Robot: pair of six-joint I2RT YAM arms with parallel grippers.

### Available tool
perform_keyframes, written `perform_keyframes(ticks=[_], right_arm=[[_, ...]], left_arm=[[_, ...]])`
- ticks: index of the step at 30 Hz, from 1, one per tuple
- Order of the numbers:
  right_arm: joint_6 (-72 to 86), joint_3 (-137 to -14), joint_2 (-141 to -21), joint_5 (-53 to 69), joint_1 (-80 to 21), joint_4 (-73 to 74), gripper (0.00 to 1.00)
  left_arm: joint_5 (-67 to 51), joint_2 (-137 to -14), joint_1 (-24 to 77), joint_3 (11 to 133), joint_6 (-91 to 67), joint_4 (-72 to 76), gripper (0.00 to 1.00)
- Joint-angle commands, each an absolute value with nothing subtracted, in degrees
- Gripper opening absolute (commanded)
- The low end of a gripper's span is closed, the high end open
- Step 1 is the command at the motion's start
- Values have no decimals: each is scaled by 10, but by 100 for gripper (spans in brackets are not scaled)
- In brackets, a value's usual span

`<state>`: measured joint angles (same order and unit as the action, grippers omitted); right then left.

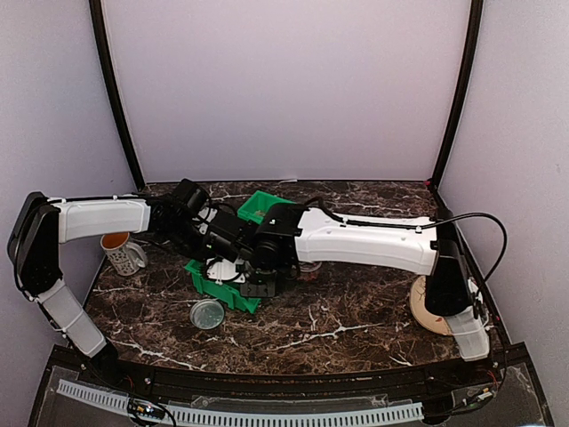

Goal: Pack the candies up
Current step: Scoop the fake candies from the storage box.

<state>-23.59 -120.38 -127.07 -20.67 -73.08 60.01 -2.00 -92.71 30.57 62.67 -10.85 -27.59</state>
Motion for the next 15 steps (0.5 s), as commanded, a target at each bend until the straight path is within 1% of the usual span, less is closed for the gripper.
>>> perform_keyframes(ticks=[1,4,7,15], right_arm=[[-263,-1202,-1287,-151,-737,570,0],[-262,-1156,-1276,-138,-737,508,0],[-248,-1087,-1259,-119,-734,416,0],[-162,-948,-1214,-104,-711,221,0]], left_arm=[[-51,-895,309,663,-111,-225,0],[-61,-895,309,662,-112,-222,0],[-67,-895,309,662,-113,-220,0],[-69,-895,309,661,-114,-219,0]])
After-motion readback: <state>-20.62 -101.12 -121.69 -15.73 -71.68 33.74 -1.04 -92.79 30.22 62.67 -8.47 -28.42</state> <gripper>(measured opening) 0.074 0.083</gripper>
